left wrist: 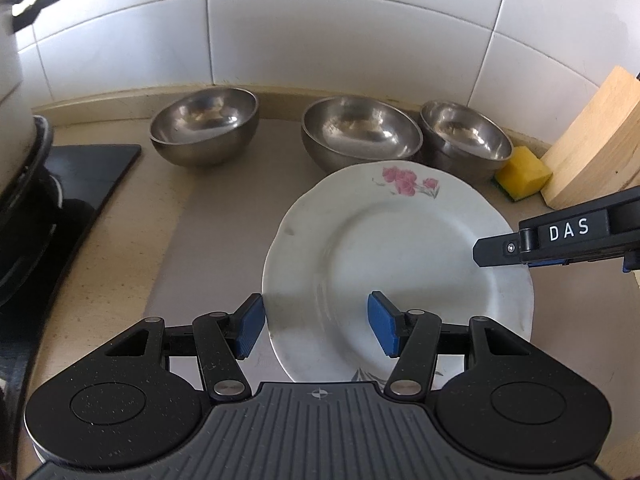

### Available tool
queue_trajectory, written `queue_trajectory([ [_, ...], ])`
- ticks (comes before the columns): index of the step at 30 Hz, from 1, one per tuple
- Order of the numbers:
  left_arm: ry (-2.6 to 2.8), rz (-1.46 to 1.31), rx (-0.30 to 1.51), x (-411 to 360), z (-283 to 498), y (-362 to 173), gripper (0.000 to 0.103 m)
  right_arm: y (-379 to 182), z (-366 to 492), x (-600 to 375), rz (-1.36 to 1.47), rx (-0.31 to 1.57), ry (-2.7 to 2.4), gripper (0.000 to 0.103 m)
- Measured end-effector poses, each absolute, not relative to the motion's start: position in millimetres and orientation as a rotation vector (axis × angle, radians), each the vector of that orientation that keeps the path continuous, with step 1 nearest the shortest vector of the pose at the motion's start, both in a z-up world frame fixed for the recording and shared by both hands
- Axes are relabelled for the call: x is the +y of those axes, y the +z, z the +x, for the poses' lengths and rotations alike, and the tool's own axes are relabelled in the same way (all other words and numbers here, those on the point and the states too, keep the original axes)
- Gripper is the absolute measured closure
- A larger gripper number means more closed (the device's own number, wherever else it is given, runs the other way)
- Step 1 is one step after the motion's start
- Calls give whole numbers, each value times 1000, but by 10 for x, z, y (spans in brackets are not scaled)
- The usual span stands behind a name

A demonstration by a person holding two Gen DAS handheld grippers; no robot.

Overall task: Organize plates and bowls
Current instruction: 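Lower the plate onto the stacked flowered plates and open both grippers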

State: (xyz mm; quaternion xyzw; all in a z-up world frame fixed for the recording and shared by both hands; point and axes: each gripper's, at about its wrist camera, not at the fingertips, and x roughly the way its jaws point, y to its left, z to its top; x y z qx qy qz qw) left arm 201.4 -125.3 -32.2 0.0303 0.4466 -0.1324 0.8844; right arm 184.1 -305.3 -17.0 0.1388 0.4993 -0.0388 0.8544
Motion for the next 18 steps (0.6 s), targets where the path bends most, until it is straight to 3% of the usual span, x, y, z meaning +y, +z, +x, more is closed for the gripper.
queue_trajectory([
  [18,-303,76,955,-1337,2144,-427,46,-292,1916,-3097,270,1070,-123,89],
])
